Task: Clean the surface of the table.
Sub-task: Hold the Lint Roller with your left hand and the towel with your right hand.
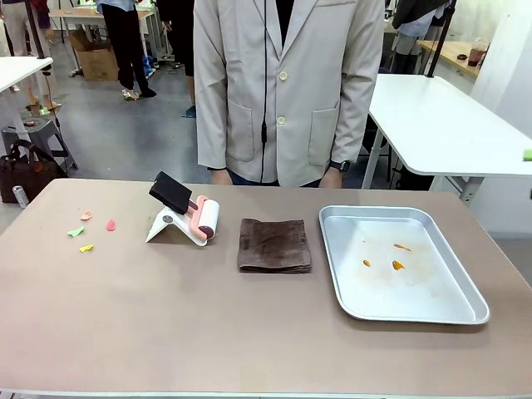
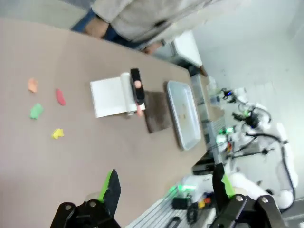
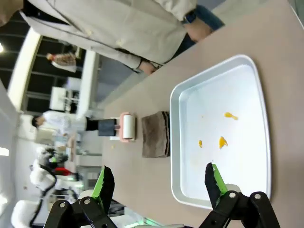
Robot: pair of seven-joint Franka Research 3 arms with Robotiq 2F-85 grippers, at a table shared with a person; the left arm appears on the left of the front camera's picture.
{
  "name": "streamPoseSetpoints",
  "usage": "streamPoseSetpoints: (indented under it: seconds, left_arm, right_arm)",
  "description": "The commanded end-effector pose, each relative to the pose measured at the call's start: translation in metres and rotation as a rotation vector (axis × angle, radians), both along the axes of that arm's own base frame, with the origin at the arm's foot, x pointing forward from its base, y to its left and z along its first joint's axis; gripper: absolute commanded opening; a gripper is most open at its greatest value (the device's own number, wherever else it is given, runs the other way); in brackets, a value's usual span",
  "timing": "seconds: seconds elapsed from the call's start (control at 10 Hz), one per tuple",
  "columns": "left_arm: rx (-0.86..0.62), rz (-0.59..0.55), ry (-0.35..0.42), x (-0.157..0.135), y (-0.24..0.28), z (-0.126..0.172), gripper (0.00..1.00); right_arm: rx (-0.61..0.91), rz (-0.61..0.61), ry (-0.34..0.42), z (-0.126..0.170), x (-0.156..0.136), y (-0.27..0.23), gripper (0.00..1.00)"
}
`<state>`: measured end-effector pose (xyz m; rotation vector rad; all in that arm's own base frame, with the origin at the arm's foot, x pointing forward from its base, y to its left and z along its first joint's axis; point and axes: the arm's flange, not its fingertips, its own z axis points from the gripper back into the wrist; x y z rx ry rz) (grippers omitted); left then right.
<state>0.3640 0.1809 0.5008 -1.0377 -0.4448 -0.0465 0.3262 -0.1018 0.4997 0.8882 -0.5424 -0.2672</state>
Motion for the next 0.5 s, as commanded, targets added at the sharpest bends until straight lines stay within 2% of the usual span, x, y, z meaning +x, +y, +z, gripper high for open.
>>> streamPoseSetpoints:
  seconds: [0.0,0.2,0.4]
  left_arm:
    - [0.166,-0.122,0.007,0.030,-0.016,0.019,1.00]
    - [0.293,-0.171,0.020,0.063,-0.066,0.032,1.00]
    - [0.332,-0.233,0.035,0.090,-0.124,0.029,1.00]
  right_arm:
    - [-0.162,-0.004,0.034,0.007,0.013,0.075,1.00]
    - [-0.290,0.159,0.005,0.022,0.040,0.139,1.00]
    - [-0.365,0.277,-0.007,0.027,0.061,0.194,1.00]
